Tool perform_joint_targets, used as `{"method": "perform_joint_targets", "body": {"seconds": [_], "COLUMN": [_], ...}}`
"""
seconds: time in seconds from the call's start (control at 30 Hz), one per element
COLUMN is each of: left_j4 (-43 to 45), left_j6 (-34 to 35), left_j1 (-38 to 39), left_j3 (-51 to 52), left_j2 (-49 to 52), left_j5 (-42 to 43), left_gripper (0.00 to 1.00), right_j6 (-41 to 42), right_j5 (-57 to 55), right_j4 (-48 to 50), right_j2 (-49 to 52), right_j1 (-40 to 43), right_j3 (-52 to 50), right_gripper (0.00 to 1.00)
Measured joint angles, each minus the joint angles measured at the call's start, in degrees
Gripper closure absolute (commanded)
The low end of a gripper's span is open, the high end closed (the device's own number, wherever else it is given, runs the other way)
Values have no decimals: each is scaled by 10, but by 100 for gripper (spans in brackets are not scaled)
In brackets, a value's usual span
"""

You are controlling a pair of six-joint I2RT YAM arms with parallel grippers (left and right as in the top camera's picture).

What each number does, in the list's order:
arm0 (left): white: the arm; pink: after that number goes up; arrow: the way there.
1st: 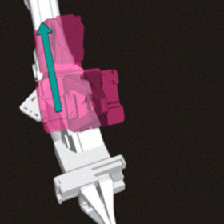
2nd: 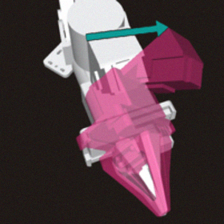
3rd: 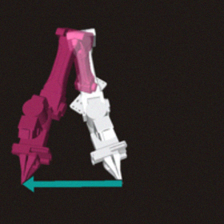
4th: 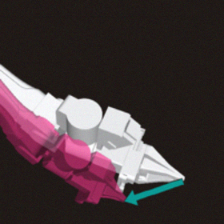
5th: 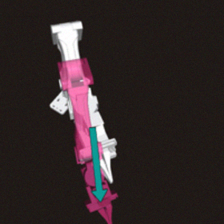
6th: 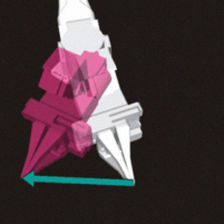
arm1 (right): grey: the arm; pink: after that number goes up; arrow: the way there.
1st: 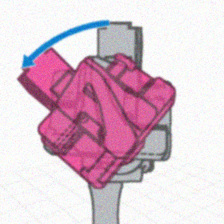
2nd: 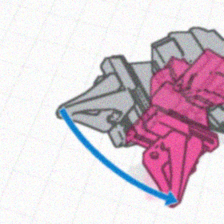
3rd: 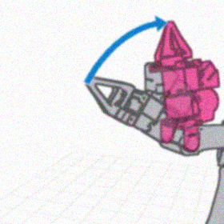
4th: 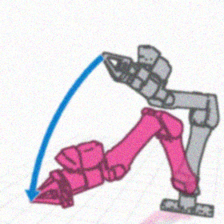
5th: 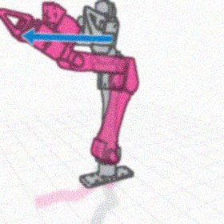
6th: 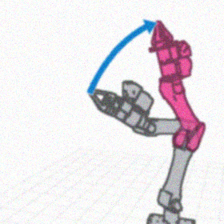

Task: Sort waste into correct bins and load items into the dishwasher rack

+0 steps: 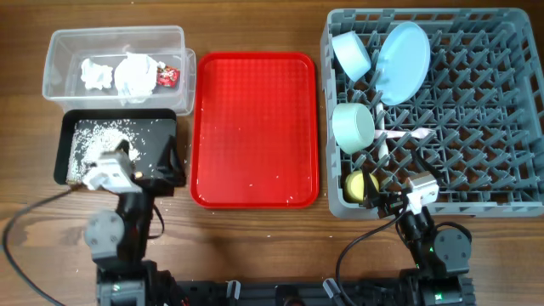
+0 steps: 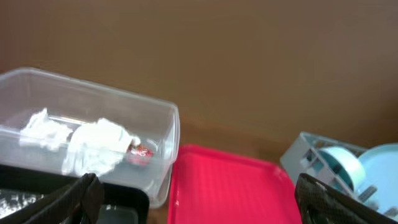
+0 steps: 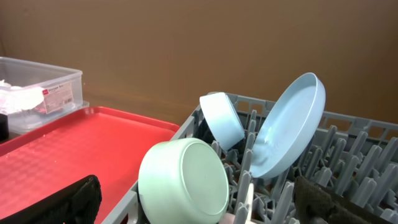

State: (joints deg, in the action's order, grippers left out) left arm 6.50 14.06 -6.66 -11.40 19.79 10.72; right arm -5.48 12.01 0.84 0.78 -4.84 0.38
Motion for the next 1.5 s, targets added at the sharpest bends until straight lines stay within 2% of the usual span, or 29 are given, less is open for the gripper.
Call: {"method": "perform_joint_targets", "body": {"seconds": [0.13, 0.47, 0.83, 1.5], "left_j4": [10, 0, -102, -102], "left_j6": [0, -5, -5, -5], "left_j1": [10, 32, 32, 32], "left_j3": [65, 100, 107, 107], "left_j2": [-78, -187, -190, -190], "left_j5": [-9, -35, -37, -40], "left_gripper": [0, 0, 0, 0], "right_j6": [0, 0, 0, 0], "right_j5": [0, 0, 0, 0], "right_j4": [0, 0, 0, 0], "right_j2": [0, 0, 0, 0], "right_j1": [0, 0, 0, 0], "right_j3": [0, 0, 0, 0], "right_gripper": [0, 0, 0, 0]}}
